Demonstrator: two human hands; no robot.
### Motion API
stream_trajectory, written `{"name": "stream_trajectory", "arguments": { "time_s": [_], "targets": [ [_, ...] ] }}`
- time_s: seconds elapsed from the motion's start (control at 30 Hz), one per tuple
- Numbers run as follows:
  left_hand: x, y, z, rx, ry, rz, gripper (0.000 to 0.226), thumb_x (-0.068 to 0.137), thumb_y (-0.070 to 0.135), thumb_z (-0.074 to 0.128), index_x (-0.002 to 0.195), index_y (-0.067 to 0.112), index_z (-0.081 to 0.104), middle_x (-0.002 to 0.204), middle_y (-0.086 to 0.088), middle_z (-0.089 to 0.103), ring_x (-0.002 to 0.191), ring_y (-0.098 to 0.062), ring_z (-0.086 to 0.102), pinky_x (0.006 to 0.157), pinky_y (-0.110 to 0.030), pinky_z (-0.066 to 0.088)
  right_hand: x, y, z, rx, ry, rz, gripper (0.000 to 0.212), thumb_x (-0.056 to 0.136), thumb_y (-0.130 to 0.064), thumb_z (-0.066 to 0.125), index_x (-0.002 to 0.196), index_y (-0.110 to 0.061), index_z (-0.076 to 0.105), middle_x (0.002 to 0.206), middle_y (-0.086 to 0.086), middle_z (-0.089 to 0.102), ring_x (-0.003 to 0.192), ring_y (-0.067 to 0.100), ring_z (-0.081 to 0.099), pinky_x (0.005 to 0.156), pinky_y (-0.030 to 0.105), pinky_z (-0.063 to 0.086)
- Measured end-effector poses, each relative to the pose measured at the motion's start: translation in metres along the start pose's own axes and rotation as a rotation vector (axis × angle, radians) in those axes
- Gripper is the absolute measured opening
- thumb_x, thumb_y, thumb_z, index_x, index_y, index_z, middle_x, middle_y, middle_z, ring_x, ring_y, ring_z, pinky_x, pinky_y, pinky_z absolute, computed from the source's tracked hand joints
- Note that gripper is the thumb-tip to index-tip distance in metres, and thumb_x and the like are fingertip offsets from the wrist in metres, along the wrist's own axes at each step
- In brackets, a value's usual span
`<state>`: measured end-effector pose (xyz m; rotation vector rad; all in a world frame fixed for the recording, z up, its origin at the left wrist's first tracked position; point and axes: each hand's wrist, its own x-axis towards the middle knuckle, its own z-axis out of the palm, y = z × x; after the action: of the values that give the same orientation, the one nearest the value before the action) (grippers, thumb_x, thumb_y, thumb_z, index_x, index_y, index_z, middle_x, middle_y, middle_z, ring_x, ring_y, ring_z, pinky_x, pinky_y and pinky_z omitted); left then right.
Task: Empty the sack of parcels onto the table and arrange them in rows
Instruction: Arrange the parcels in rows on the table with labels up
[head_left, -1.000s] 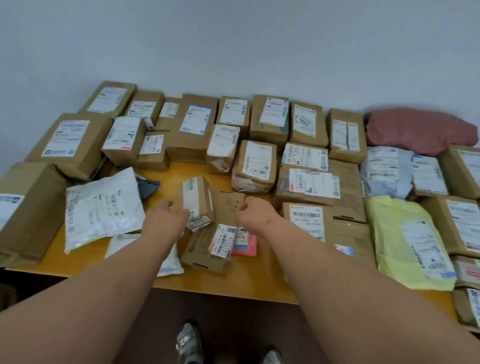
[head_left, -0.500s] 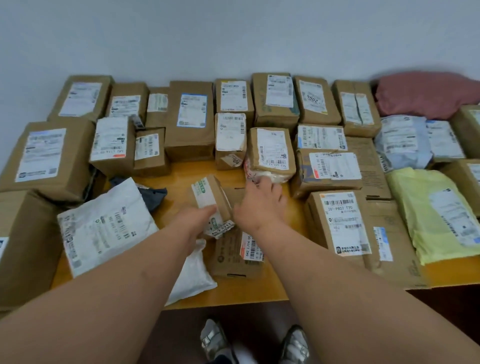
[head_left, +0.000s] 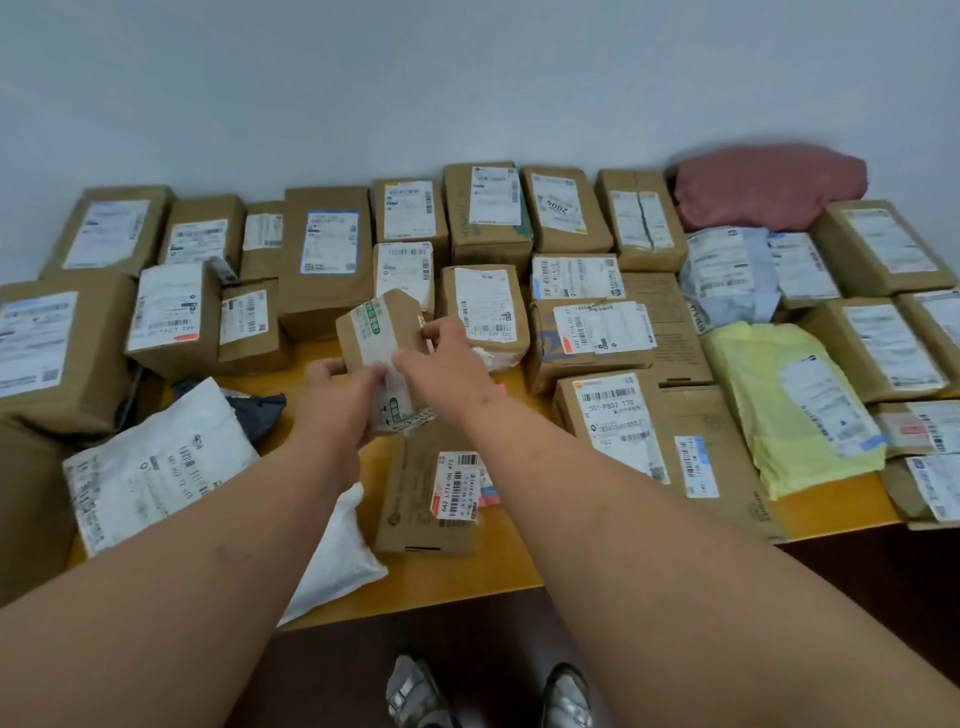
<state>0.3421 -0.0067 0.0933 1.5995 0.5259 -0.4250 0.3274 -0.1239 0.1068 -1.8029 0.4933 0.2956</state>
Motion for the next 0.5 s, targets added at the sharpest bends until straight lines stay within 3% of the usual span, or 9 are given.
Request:
{"name": "stream_trajectory", "arguments": {
  "time_s": [0.17,0.3,0.4,0.5],
  "targets": [
    [-0.038,0.008,0.044,0.039,-0.064,0.093,0.030,0.098,0.017,0.059,0.124,0.021,0.042,0.096,-0.002,0.061,0.079,-0.019,0.067,0.061,-0.032,0.057,-0.020,0.012,-0.055,0.173,0.020,0.066,0.049,0.091,-0.013,0.059,0.127,-0.026,0.027,0.120,0.012,0.054,0.101,0.033,0.064,0.077,0.040,0.060],
    [-0.069,0.008,0.087,0.120,-0.154,0.212,0.028,0.096,0.013,0.062,0.120,0.021,0.050,0.111,-0.007,0.064,0.088,-0.022,0.070,0.059,-0.030,0.057,-0.041,0.034,-0.109,0.340,0.051,0.086,0.067,0.090,-0.014,0.061,0.141,-0.028,0.020,0.128,0.013,0.055,0.099,0.031,0.065,0.069,0.039,0.061],
    [-0.097,0.007,0.122,0.219,-0.259,0.289,0.022,0.097,0.011,0.060,0.117,0.019,0.056,0.106,-0.002,0.065,0.086,-0.019,0.069,0.056,-0.025,0.057,-0.059,0.061,-0.154,0.414,0.124,0.102,0.065,0.092,-0.025,0.063,0.144,-0.027,0.022,0.122,0.007,0.062,0.100,0.027,0.066,0.082,0.047,0.058],
    [-0.122,-0.001,0.161,0.302,-0.353,0.320,0.019,0.098,0.012,0.059,0.116,0.018,0.060,0.107,-0.004,0.064,0.091,-0.021,0.068,0.070,-0.033,0.061,-0.077,0.092,-0.198,0.450,0.252,0.111,0.082,0.090,-0.021,0.065,0.151,-0.038,0.013,0.123,0.001,0.061,0.103,0.027,0.066,0.091,0.053,0.055]
  ]
}}
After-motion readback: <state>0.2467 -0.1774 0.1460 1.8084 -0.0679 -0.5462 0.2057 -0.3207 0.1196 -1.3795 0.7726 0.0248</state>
